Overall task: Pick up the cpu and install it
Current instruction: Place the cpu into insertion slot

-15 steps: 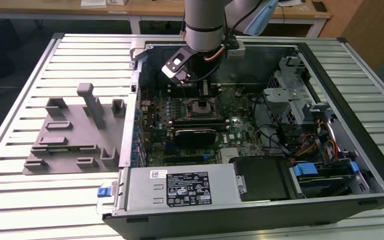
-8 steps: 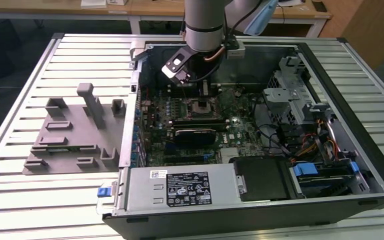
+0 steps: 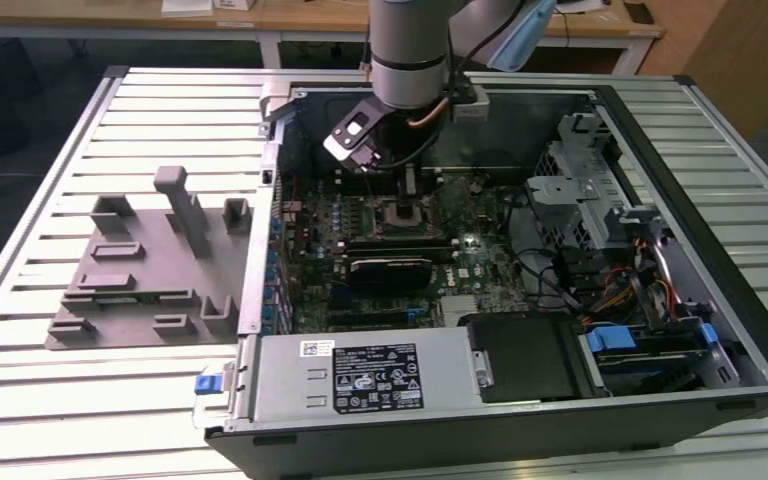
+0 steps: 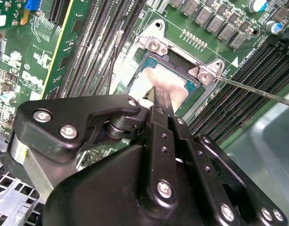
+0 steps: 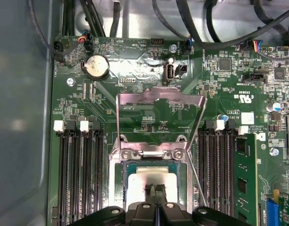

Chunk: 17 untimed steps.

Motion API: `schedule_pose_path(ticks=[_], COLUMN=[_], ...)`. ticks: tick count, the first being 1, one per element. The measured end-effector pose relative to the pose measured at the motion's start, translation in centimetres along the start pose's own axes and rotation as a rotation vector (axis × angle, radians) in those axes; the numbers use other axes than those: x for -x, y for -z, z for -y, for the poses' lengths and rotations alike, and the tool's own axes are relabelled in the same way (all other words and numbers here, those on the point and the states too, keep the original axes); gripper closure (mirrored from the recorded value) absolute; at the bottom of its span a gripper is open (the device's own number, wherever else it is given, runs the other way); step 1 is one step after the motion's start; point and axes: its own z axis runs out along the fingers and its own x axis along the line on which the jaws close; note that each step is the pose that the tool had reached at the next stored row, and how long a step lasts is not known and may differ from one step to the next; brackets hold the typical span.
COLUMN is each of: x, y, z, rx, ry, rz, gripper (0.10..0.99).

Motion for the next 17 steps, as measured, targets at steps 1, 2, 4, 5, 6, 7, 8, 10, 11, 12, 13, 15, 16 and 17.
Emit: schedule_pose_path(ticks=[1,2,4,5,6,7,8,10,11,12,13,15,16,17], x=[-0.01,-0.01,-0.01,-0.01,-0.01,-0.01,-0.01,-0.03,-0.03,-0.03,-0.03,-0.03,-0.05,-0.03], y=[-0.11,-0.17,-0.24,-0.28,-0.33,-0.39,-0.45,-0.51,-0.52,-0.52,-0.52,-0.37,-0.26,-0.07], z=[0.01,0.01,0.02,0.02,0.03,0.04,0.04,0.04,0.04,0.04,0.04,0.02,-0.01,-0.02], rx=[0.0,0.0,0.0,0.0,-0.001,-0.001,-0.001,0.0,0.0,0.0,0.0,0.001,0.002,0.001], ry=[0.0,0.0,0.0,0.0,0.0,0.0,0.0,0.0,0.0,0.0,0.0,0.0,0.0,0.0], rz=[0.0,0.0,0.0002,0.0005,0.0009,0.0013,0.0013,0.0006,0.0003,0.0004,0.0004,-0.0008,-0.002,-0.0014], gripper=[0.98,0.98,0.98,0.98,0.98,0.98,0.98,0.98,0.98,0.98,0.98,0.98,0.98,0.98])
